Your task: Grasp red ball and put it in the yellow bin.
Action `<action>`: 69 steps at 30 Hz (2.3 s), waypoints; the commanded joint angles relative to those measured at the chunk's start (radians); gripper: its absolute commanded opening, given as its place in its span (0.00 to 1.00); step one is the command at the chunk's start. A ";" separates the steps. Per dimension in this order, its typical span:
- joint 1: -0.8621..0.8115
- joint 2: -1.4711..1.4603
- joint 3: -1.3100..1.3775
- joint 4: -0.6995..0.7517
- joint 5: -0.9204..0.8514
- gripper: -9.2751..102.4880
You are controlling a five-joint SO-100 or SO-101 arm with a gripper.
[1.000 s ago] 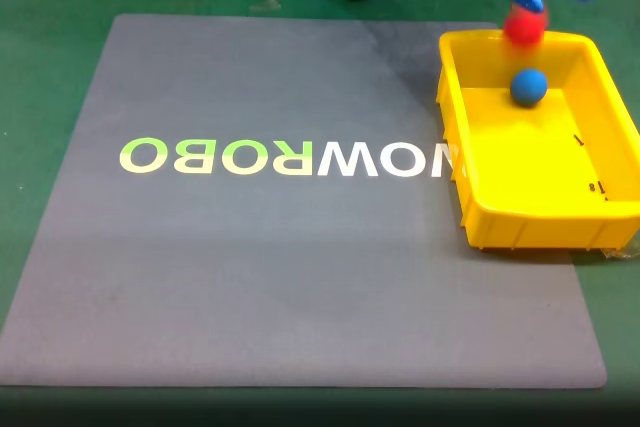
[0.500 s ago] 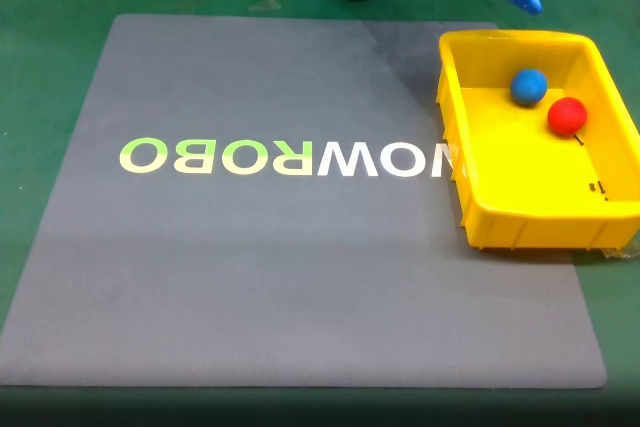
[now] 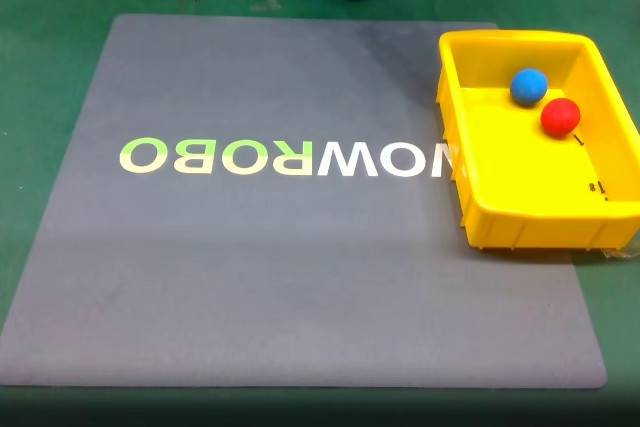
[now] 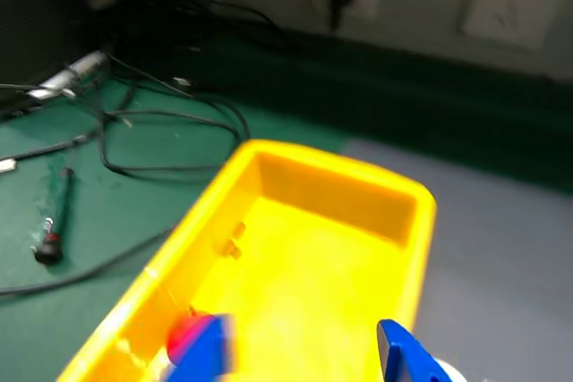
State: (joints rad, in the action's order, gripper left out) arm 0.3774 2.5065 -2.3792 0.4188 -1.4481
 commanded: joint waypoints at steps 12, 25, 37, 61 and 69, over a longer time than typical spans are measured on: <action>-0.287 0.318 -0.264 0.374 0.035 0.08; -0.345 0.607 -0.595 0.552 0.026 0.08; -0.411 0.815 -0.721 0.824 -0.025 0.08; -0.423 0.819 -0.723 0.948 -0.124 0.08; -0.434 0.818 -0.723 0.948 -0.121 0.08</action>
State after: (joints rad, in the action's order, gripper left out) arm -0.0353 3.3119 -3.0695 1.3622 -1.5723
